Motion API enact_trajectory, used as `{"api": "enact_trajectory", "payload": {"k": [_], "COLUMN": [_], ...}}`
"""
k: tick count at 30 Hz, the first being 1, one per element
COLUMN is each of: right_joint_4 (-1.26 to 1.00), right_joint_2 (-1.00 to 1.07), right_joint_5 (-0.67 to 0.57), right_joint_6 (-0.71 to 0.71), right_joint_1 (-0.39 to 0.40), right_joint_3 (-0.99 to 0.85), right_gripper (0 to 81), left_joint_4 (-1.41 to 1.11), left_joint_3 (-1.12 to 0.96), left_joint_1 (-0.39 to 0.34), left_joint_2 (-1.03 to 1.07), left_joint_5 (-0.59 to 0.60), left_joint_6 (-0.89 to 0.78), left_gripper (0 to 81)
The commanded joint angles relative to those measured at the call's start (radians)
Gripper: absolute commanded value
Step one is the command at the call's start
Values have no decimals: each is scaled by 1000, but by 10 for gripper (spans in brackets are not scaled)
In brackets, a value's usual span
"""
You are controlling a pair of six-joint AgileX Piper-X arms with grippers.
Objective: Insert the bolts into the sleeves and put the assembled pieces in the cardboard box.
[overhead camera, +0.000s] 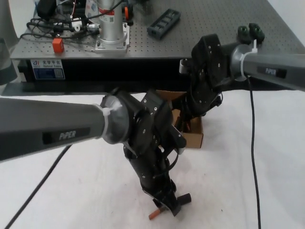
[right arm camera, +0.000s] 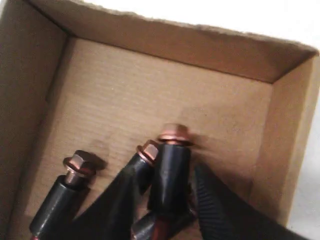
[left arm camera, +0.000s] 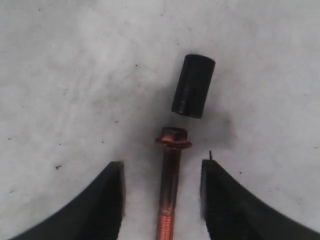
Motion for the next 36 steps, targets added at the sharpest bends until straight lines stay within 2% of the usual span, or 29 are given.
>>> {"api": "enact_trajectory", "payload": {"k": [1, 7, 12, 20, 25, 27, 31, 36], "right_joint_4": [18, 63, 50, 134, 208, 218, 313, 321], "right_joint_2": [-23, -100, -225, -492, -593, -621, -620, -551], "right_joint_5": [-34, -81, -98, -98, -98, -98, -92, -82], "right_joint_6": [-15, -11, -8, -23, -27, -63, -189, -364], "right_joint_1": [-5, -5, -3, -3, -3, 1, 42, 132], "right_joint_3": [-23, 1, 126, 355, 453, 485, 507, 507], "right_gripper": [393, 329, 325, 325, 325, 325, 325, 325], "left_joint_4": [29, 16, -10, -24, -29, -29, -29, -28], "left_joint_3": [-23, -23, -23, -23, -23, -23, -23, 18], "left_joint_1": [-5, -6, -9, -12, -14, -14, -8, 65], "left_joint_2": [49, 62, 80, 92, 92, 87, 43, -104], "left_joint_5": [-19, -37, -36, -40, -40, -61, -155, -167], "left_joint_6": [97, 161, 160, 200, 202, 181, 79, -82], "left_gripper": [347, 347, 340, 214, 52, 5, 6, 6]}}
